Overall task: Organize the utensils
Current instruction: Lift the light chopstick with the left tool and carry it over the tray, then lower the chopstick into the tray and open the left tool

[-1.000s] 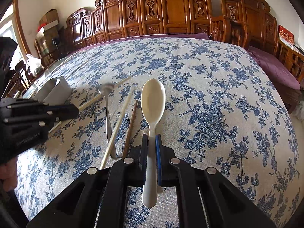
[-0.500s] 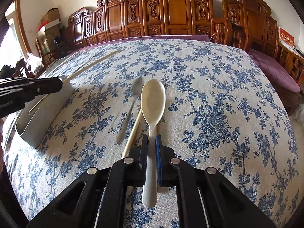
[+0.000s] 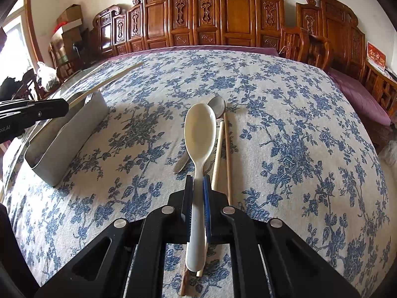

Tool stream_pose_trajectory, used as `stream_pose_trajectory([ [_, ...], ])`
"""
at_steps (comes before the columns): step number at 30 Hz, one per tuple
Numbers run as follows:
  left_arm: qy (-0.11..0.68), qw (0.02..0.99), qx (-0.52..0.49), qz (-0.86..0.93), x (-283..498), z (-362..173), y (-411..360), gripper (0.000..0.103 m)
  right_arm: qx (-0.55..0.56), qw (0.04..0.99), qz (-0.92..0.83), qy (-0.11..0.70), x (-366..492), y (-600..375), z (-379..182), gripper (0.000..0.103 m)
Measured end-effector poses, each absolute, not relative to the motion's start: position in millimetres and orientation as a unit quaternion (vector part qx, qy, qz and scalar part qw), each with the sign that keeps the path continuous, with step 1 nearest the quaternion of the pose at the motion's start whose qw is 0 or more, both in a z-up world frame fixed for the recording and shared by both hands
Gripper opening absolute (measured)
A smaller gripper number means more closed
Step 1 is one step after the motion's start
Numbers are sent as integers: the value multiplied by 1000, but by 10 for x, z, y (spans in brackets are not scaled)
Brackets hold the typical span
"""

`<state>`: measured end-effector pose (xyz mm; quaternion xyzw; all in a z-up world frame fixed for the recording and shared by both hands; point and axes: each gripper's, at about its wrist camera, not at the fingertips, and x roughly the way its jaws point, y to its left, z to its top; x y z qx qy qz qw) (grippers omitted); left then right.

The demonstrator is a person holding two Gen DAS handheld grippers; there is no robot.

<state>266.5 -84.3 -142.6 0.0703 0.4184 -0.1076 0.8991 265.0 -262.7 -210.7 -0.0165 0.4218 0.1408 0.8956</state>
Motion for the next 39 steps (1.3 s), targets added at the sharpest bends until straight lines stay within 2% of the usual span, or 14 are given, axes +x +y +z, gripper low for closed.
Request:
stream_pose_trajectory([
  [21,417,904,40,-84,2489,-1405,84,4,-63,894,163,412,2435,-2008,-1877,9],
  [39,455,885,-4,-95,2516,-1750,534,4,-116,885,169,418,2350,-1484,-1633,9],
])
